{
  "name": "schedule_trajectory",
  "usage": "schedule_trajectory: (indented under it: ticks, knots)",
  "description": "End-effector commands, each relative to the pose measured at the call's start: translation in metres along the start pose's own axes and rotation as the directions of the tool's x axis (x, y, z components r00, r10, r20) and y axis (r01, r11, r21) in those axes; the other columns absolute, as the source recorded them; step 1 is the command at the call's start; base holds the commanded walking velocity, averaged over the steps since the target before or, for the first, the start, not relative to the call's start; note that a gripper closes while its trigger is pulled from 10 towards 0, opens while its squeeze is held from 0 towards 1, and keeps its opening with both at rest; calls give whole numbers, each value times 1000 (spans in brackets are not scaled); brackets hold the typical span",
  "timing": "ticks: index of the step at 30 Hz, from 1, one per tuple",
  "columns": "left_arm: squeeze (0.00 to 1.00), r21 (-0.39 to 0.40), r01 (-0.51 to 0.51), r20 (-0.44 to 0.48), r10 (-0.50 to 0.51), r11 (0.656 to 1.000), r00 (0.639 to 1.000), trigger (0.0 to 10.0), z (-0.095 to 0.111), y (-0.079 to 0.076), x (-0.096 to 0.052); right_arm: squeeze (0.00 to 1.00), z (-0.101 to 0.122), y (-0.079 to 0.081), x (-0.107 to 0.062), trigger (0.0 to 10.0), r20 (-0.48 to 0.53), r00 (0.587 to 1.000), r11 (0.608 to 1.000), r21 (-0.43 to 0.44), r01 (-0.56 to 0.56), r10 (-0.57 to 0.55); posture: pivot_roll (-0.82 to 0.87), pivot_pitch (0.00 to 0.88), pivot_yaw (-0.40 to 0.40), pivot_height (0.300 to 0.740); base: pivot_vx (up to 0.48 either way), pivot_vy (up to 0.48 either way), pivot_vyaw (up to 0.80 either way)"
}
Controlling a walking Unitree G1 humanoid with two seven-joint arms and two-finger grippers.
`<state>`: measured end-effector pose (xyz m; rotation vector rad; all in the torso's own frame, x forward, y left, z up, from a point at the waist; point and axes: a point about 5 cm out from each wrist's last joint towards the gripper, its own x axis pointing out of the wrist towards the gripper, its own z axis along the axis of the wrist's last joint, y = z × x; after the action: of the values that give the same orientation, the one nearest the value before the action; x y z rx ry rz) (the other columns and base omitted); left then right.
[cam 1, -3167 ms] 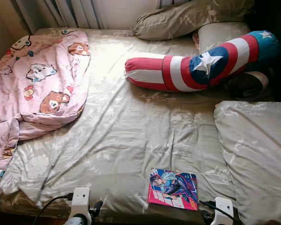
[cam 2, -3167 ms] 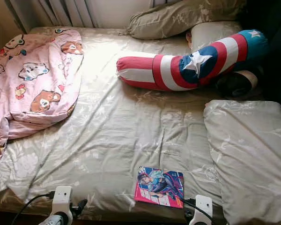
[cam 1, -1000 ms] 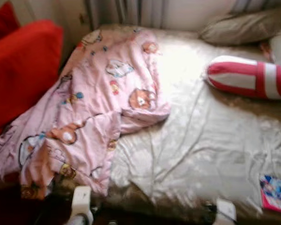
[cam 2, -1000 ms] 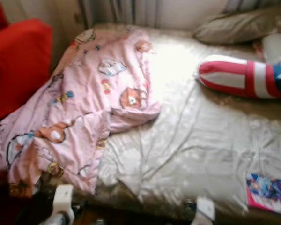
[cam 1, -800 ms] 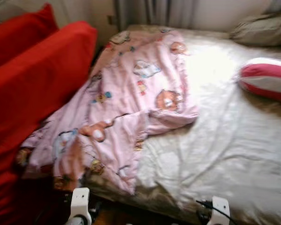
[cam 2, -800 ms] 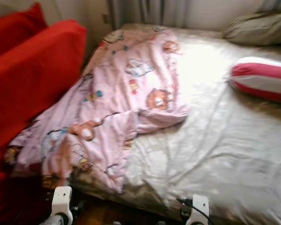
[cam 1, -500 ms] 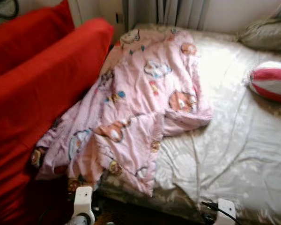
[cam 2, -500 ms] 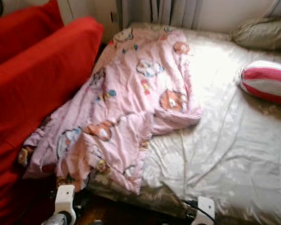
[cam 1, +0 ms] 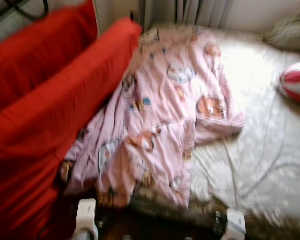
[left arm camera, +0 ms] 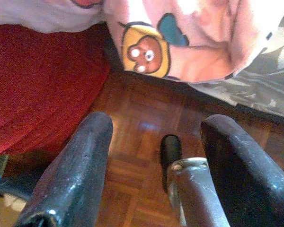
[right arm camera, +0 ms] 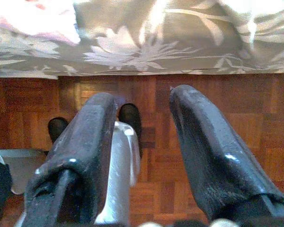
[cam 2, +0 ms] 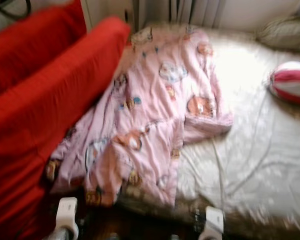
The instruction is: Clean up the room
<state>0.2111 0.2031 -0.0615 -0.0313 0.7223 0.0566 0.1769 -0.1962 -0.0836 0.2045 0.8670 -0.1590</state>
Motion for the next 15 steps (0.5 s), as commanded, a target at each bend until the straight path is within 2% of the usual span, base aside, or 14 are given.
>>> schedule_trajectory:
  ticks: [1,15]
  knots:
    - [0,-6,2,-38,-2,1000,999,10000,-12,-1,-3,0,-8,-6,-3,10000,-19,1000,1000,1,12,-12,12,194,-10,740,0,0,800]
    - [0,-3,13,-30,-13,1000,999,10000,-9,-4,-2,0,-6,3,-1,10000,-14,1000,1000,11,-2,2,12,192,-6,740,0,0,800]
